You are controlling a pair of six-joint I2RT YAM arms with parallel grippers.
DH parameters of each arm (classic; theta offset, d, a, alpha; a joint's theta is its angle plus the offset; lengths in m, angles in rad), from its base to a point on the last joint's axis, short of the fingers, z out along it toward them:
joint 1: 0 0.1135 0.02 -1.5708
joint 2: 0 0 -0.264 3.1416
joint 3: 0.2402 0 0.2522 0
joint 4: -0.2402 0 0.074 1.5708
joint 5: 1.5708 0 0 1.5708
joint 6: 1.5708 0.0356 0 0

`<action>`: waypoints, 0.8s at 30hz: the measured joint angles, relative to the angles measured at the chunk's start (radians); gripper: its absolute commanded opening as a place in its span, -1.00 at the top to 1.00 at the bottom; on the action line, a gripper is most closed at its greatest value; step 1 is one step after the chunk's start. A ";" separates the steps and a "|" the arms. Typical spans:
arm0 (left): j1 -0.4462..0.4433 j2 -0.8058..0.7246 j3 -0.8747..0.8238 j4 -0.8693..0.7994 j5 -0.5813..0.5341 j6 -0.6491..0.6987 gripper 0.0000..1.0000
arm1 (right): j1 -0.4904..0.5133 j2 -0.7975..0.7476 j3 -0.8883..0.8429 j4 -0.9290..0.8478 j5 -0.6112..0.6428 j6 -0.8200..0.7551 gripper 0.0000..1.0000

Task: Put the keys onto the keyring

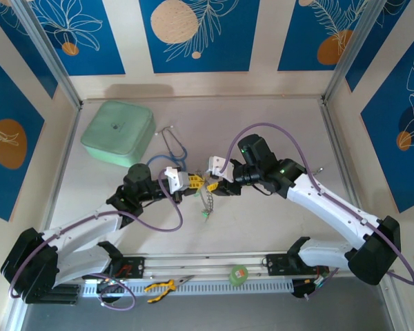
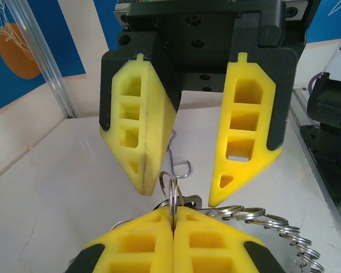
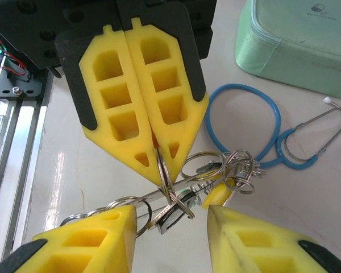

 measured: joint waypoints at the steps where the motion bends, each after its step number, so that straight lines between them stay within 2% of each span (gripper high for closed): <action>1: 0.000 0.000 -0.002 0.005 0.002 -0.002 1.00 | 0.000 0.002 0.000 0.002 0.000 0.003 0.37; 8: 0.000 0.000 -0.008 0.031 0.017 -0.008 1.00 | -0.023 0.002 -0.014 0.021 0.000 0.004 0.58; 17: 0.000 0.017 -0.016 0.098 0.029 -0.053 1.00 | -0.027 0.000 -0.035 0.045 -0.030 0.005 0.67; 21: 0.000 0.028 -0.017 0.119 0.034 -0.071 1.00 | -0.032 -0.016 -0.053 0.059 -0.069 0.007 1.00; 24: 0.000 0.029 -0.018 0.130 0.032 -0.082 1.00 | -0.043 -0.024 -0.059 0.061 -0.086 0.012 1.00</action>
